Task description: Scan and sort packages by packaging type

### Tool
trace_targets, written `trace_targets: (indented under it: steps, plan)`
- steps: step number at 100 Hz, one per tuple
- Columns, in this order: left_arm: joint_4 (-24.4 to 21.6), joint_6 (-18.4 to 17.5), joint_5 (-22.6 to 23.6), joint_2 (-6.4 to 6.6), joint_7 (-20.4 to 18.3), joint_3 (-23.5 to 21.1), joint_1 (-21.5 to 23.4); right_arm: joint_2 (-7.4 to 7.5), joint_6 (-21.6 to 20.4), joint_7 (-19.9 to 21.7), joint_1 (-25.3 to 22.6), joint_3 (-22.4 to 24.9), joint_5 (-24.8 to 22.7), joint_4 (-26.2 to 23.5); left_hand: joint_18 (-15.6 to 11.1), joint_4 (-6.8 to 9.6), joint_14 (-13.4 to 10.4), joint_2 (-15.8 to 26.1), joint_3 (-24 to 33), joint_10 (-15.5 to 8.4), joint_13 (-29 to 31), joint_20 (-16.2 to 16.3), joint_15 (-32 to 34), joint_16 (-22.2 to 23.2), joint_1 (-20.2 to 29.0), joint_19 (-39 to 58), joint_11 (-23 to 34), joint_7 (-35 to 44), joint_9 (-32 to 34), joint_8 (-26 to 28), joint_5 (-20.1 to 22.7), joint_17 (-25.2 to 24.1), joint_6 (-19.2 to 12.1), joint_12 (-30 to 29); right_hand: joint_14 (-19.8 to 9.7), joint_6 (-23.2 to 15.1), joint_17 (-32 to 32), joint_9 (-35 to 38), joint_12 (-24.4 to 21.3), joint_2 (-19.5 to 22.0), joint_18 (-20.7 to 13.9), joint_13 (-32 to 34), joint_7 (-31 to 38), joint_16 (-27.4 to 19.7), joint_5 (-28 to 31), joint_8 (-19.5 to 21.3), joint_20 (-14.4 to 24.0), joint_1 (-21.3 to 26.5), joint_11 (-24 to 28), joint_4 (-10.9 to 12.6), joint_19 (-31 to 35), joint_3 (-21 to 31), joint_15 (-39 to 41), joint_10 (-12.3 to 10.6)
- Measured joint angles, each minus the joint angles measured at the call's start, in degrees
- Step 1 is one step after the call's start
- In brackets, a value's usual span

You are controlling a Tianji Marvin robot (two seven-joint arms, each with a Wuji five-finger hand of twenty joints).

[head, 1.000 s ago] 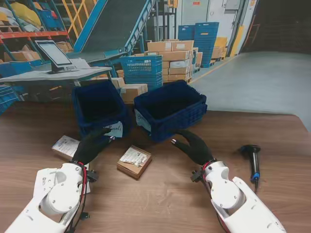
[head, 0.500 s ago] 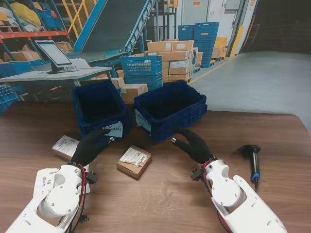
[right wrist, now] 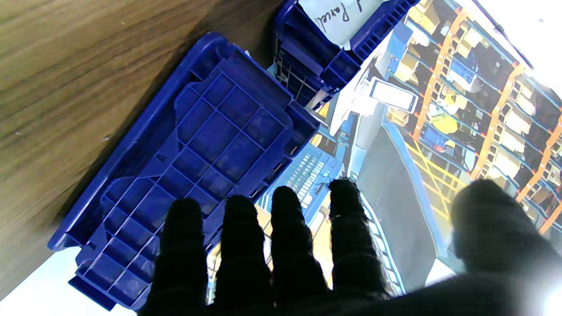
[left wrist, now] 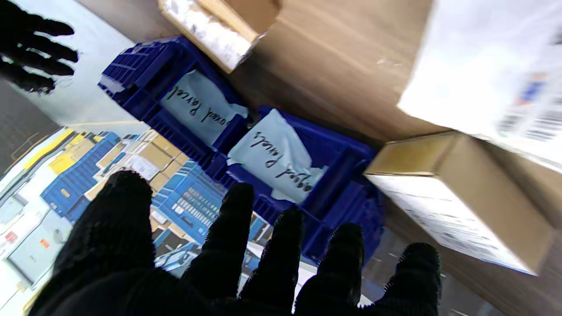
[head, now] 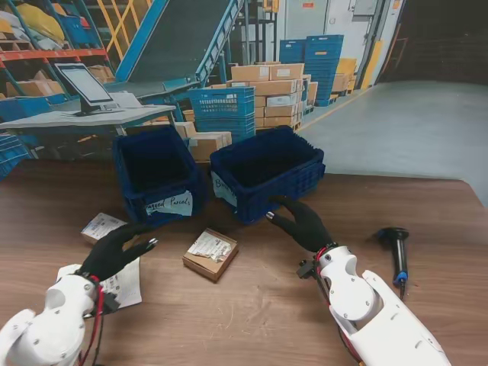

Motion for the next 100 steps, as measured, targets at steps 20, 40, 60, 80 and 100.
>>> trace_targets:
  steps: [20,40,60,80,100]
  plan:
    - [-1.2,1.7,-0.1,0.85,-3.5,-4.1,3.1,-0.11,-0.5,-0.1,0.6,-0.6,-0.1,0.6,0.0,0.0,0.0,0.0,0.0,0.0,0.0,0.0,0.0,0.0,0.0,0.0,0.0,0.0,0.0,0.0,0.0,0.0,0.0,0.0,0.0,0.0,0.0,0.0,0.0,0.0,0.0,0.0,0.0,0.0,0.0,0.0,0.0,0.0,0.0,0.0,0.0,0.0,0.0,0.0]
    - [-1.0,1.6,-2.1,1.62,-10.1,-6.6,3.8,-0.29,-0.2,-1.3,0.6,-0.8,-1.5,0.7,0.0,0.0,0.0,0.0,0.0,0.0,0.3,0.6,0.0,0.0,0.0,0.0,0.0,0.0,0.0,0.0,0.0,0.6,0.0,0.0,0.0,0.0,0.0,0.0,0.2,0.0,0.0,0.2,0.0,0.0,0.0,0.0,0.0,0.0,0.0,0.0,0.0,0.0,0.1,0.0]
    - [0.7,0.7,-2.2,2.82,-13.1,-6.7,3.0,-0.34,0.1,-1.3,0.5,-0.8,-1.4,0.5,0.0,0.0,0.0,0.0,0.0,0.0,0.3,0.8,0.0,0.0,0.0,0.0,0.0,0.0,0.0,0.0,0.0,0.6,0.0,0.0,0.0,0.0,0.0,0.0,0.4,0.0,0.0,0.3,0.0,0.0,0.0,0.0,0.0,0.0,0.0,0.0,0.0,0.0,0.1,0.0]
    - [2.0,0.1,-1.4,3.43,-16.5,-7.4,2.0,-0.34,0.0,-1.2,0.4,-0.8,-1.2,0.4,0.0,0.0,0.0,0.0,0.0,0.0,0.3,1.0,0.0,0.0,0.0,0.0,0.0,0.0,0.0,0.0,0.0,0.6,0.0,0.0,0.0,0.0,0.0,0.0,0.5,0.0,0.0,0.3,0.0,0.0,0.0,0.0,0.0,0.0,0.0,0.0,-0.1,0.0,0.1,0.0]
    - [2.8,-1.1,-0.6,4.05,-20.3,-10.2,2.0,-0.34,-0.1,-1.1,0.4,-0.8,-1.1,0.5,-0.1,0.0,-0.1,0.0,0.0,0.0,0.3,1.3,0.0,0.0,0.0,0.0,0.0,0.0,0.0,0.0,0.0,0.6,0.0,0.0,0.0,0.0,0.0,0.0,0.5,0.0,0.0,0.3,0.0,0.0,0.0,0.0,0.1,0.0,0.0,0.0,-0.1,0.0,0.1,0.0]
